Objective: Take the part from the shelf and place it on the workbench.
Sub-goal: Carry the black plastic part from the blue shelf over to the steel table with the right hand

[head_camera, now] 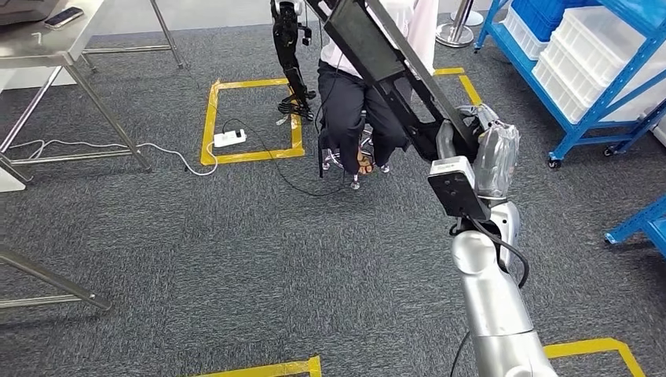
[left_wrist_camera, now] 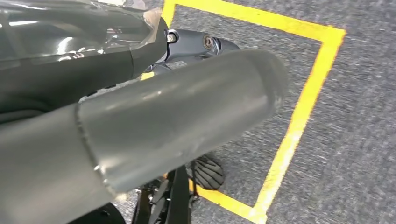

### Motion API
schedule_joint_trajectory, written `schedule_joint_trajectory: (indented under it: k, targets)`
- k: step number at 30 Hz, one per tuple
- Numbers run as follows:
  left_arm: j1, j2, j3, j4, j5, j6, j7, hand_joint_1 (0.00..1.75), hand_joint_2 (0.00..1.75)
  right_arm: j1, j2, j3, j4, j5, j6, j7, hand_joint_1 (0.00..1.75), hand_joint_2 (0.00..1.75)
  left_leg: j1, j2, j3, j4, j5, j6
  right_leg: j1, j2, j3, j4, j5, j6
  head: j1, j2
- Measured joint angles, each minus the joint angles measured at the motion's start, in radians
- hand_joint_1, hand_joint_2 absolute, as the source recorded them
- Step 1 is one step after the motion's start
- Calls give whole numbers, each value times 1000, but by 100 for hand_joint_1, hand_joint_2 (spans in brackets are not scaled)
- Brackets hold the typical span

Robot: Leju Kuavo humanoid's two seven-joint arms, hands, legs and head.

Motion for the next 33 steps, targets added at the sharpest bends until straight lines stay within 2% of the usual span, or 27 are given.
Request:
schedule_joint_trajectory:
  k: [1,2,3,4,5,6,7,8,9,10,12,13,15,16,17,19,21,22,23,24,25,26,27,28,30,31,33]
  targets:
    - [2,1,0,0,0,3,2,0,0,-3,6,2,2,1,0,1,175,175,-1,17,-6,9,-7,-4,-4,-10,2,-4,4,-9,0,0]
    - [3,2,0,0,0,4,3,0,0,-6,12,3,4,2,-1,3,175,175,-2,45,-20,35,-25,-9,-8,-22,4,-8,7,-20,-3,0]
    - [2,4,0,0,0,5,4,0,0,-10,18,4,6,2,-3,5,175,175,-2,79,-44,86,-55,-12,-10,-34,5,-10,8,-29,-5,0]
    - [1,5,0,0,0,5,6,0,0,-13,22,5,9,3,-5,6,175,175,-2,107,-76,152,-90,-17,-6,-47,5,-11,7,-36,-6,0]
    - [1,6,1,0,0,5,8,0,0,-15,25,6,11,3,-7,8,175,175,1,120,-109,222,-121,-21,-3,-61,5,-11,6,-41,-7,0]
    - [1,7,1,0,0,5,9,0,0,-17,27,7,15,3,-8,9,175,175,4,126,-134,273,-138,-25,0,-76,5,-11,5,-42,-7,0]
    - [2,8,1,0,0,5,9,0,0,-18,29,10,19,3,-9,11,175,175,7,130,-141,289,-137,-28,1,-89,5,-10,4,-43,-7,0]
    - [3,9,2,0,0,5,8,0,0,-21,31,12,22,3,-9,12,175,175,9,136,-128,267,-120,-30,1,-101,5,-10,3,-42,-8,0]
    - [3,10,2,0,0,4,7,0,0,-24,33,15,26,3,-9,14,175,175,11,150,-95,209,-92,-32,1,-113,6,-9,2,-40,-7,0]
    - [2,12,3,0,0,3,6,0,0,-30,33,17,29,2,-9,14,175,175,12,177,-54,138,-65,-32,3,-123,5,-7,-1,-37,-8,0]
    - [0,14,3,0,0,1,4,0,0,-46,34,20,38,-5,-9,14,175,175,8,212,3,38,-34,-24,11,-143,4,0,-9,-25,-6,0]
    - [-1,14,5,0,1,0,3,0,0,-55,34,22,43,-10,-9,13,175,175,4,215,10,22,-32,-17,16,-153,5,2,-12,-20,-4,0]
    - [-1,16,10,0,6,1,2,0,0,-72,37,26,56,-19,-9,9,175,175,-1,189,7,17,-27,-2,19,-170,5,3,-17,-10,0,0]
    - [-1,15,13,0,10,5,2,0,0,-78,39,29,63,-25,-8,5,175,175,-2,177,8,12,-24,5,16,-158,3,11,-23,-5,0,0]
    - [-1,16,17,0,15,12,4,0,0,-85,40,31,70,-32,-6,-1,175,175,-1,165,10,8,-20,13,12,-133,-8,34,-36,-3,1,0]
    - [-5,18,26,0,24,26,9,0,0,-102,43,35,93,-50,-2,-13,175,175,2,141,11,3,-15,25,3,-70,-57,140,-83,-5,4,0]
    - [-8,20,37,0,31,32,12,0,0,-120,46,41,124,-59,-1,-19,175,175,2,112,10,3,-14,28,-1,-47,-122,270,-126,-4,5,0]
    - [-8,21,41,0,33,32,12,0,0,-127,48,44,138,-61,-1,-20,175,175,2,96,10,3,-13,28,-2,-45,-138,298,-129,1,5,0]
    - [-8,21,45,0,35,32,11,0,0,-132,53,48,149,-61,-1,-19,175,175,3,80,10,4,-12,27,-4,-42,-134,284,-115,10,6,0]
    - [-8,21,49,0,37,32,10,0,0,-137,58,52,158,-61,-1,-19,175,175,4,65,10,4,-11,25,-7,-37,-110,231,-89,19,6,0]
    - [-7,21,52,0,37,31,10,0,0,-144,64,55,165,-60,-1,-19,175,175,6,50,9,5,-9,22,-13,-20,-77,157,-59,28,7,0]
    - [-8,22,55,0,38,31,9,0,0,-152,70,58,171,-59,-1,-19,175,175,5,36,8,7,-8,17,-16,1,-46,89,-34,33,7,0]
    - [-8,22,57,0,39,30,8,0,0,-161,75,61,176,-58,0,-19,175,175,5,24,5,7,-6,11,-18,16,-24,42,-19,32,8,0]
    - [-8,23,60,0,39,29,7,0,0,-168,80,65,180,-57,0,-19,175,175,5,14,1,6,-4,4,-16,27,-14,18,-12,28,8,0]
    - [-4,24,65,0,40,29,6,0,0,-178,92,72,188,-55,0,-19,175,175,9,-3,-6,1,3,-10,-13,12,-11,14,-8,11,8,0]
    - [-2,24,67,0,41,29,6,0,0,-182,99,76,192,-54,0,-19,175,175,10,6,-11,3,2,-15,-14,3,-10,12,-4,3,7,0]
    - [-1,25,70,0,42,29,5,0,0,-187,110,79,198,-54,0,-19,175,175,9,61,-38,56,-32,-20,-17,-21,-8,7,2,-18,2,0]
